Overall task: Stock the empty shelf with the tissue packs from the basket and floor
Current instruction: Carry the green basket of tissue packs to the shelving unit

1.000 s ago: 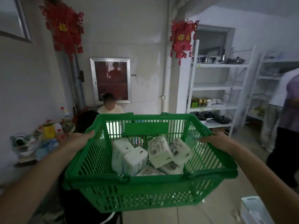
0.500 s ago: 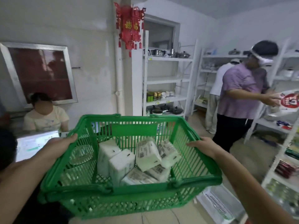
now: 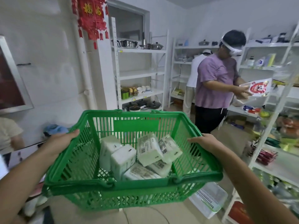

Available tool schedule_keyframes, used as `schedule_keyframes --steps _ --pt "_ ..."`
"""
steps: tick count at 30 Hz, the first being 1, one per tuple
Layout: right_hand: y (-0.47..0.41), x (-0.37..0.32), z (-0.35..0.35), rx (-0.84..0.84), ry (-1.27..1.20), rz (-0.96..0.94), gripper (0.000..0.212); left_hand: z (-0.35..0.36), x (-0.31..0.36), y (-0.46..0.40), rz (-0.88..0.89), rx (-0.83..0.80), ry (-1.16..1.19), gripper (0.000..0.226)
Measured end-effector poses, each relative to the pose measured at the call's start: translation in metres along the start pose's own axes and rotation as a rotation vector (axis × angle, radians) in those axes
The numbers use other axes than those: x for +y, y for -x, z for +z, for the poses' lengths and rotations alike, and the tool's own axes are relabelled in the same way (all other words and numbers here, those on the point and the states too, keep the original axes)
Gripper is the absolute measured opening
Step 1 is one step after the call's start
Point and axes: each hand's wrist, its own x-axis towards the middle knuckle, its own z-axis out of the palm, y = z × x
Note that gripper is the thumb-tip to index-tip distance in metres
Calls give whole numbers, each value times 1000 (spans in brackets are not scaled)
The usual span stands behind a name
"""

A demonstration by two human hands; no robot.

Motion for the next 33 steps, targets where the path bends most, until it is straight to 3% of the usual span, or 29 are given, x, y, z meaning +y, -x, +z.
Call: schedule_keyframes --steps 14,20,26,33 --pt "-170 -35 7 -42 -32 5 27 88 56 -112 25 56 15 64" --pt "-245 -61 38 -43 -43 10 25 105 70 -185 40 33 53 79" --pt "-303 -82 48 1 -42 17 21 135 93 -253 -17 60 27 46" --pt "-380 -76 32 55 -79 70 23 201 133 -326 -32 -13 -16 43"
